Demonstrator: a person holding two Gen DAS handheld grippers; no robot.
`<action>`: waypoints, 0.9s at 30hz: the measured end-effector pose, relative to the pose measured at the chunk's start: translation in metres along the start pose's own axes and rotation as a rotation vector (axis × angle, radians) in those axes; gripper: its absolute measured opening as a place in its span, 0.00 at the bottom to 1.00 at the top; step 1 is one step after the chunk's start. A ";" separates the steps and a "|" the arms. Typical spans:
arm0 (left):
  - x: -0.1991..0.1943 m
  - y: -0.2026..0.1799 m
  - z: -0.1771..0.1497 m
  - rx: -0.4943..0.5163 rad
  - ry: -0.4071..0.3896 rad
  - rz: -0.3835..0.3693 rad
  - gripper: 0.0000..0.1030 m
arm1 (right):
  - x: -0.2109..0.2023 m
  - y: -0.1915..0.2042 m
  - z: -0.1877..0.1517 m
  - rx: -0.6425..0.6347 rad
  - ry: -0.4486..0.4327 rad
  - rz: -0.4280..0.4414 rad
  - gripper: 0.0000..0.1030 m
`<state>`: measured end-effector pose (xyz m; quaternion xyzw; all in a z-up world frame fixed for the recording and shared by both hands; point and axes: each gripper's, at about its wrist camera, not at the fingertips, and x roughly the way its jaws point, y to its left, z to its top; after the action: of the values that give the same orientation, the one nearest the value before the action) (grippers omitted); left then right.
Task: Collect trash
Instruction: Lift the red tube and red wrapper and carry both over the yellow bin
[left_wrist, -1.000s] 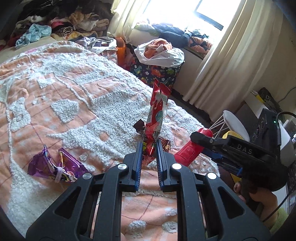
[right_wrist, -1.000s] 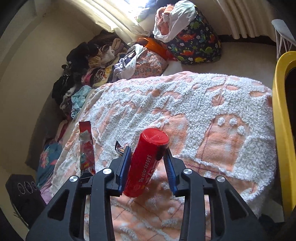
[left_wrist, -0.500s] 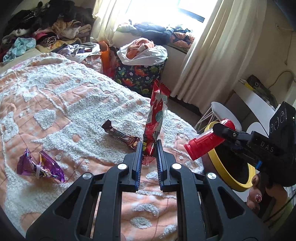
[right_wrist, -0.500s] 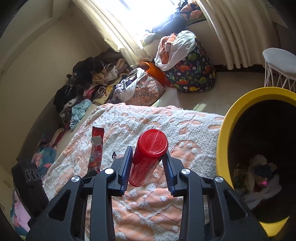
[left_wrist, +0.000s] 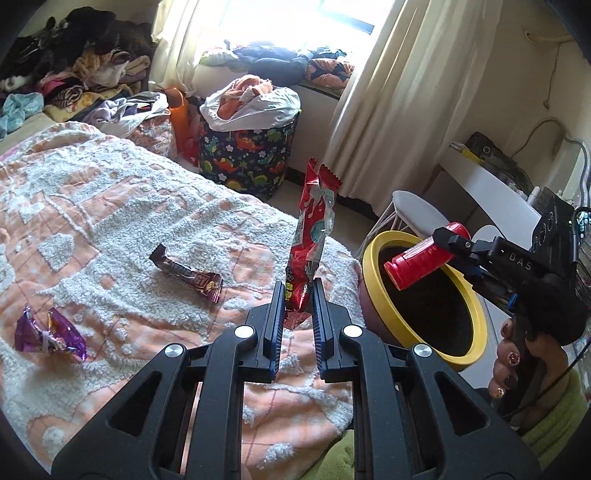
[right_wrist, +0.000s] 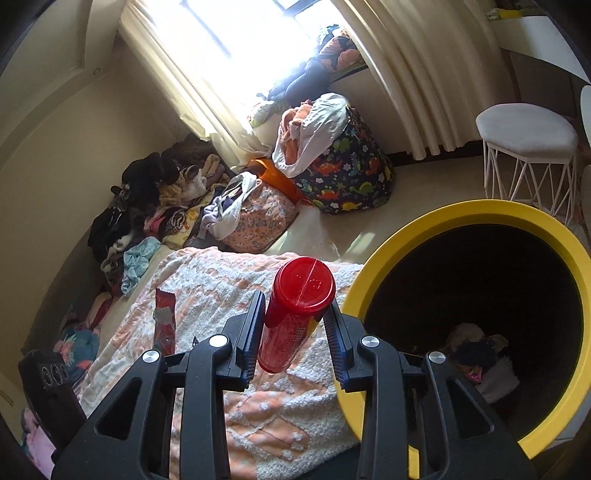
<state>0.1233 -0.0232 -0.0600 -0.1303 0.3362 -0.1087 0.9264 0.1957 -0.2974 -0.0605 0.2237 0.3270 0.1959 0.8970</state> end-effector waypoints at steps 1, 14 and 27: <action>0.000 -0.003 0.000 0.006 0.000 -0.003 0.09 | -0.002 -0.001 0.000 0.000 -0.007 -0.010 0.30; 0.010 -0.041 0.000 0.086 0.023 -0.056 0.09 | -0.025 -0.039 0.009 0.014 -0.077 -0.126 0.29; 0.029 -0.089 -0.007 0.194 0.068 -0.119 0.09 | -0.046 -0.073 0.017 0.073 -0.145 -0.208 0.29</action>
<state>0.1301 -0.1164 -0.0545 -0.0560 0.3469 -0.1999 0.9147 0.1891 -0.3853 -0.0650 0.2347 0.2894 0.0733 0.9251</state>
